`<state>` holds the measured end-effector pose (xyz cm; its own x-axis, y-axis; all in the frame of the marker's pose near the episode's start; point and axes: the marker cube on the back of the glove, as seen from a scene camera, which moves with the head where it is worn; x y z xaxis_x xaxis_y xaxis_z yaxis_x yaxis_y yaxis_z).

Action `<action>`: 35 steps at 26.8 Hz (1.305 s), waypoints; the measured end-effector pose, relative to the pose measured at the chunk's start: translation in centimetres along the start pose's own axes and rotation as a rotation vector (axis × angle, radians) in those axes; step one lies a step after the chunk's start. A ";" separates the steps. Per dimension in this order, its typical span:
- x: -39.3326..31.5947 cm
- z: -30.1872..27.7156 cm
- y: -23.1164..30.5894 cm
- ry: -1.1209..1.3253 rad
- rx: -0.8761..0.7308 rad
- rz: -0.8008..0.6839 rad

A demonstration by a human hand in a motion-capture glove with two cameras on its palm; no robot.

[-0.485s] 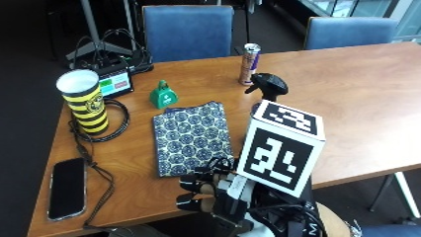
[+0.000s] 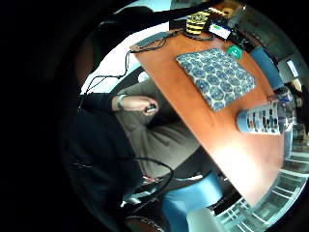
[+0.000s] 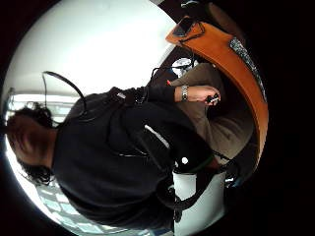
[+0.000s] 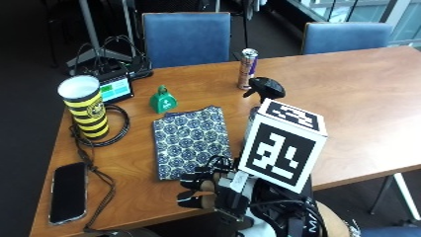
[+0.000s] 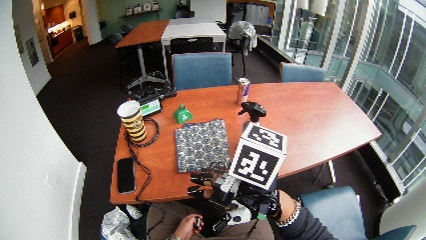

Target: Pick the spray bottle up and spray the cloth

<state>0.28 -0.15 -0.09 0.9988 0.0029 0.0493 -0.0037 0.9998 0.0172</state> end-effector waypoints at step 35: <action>14.0 -10.6 -2.8 0.246 0.444 0.439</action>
<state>14.84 -2.71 -9.98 0.8819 0.4641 -0.0828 -0.3796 0.8032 0.4590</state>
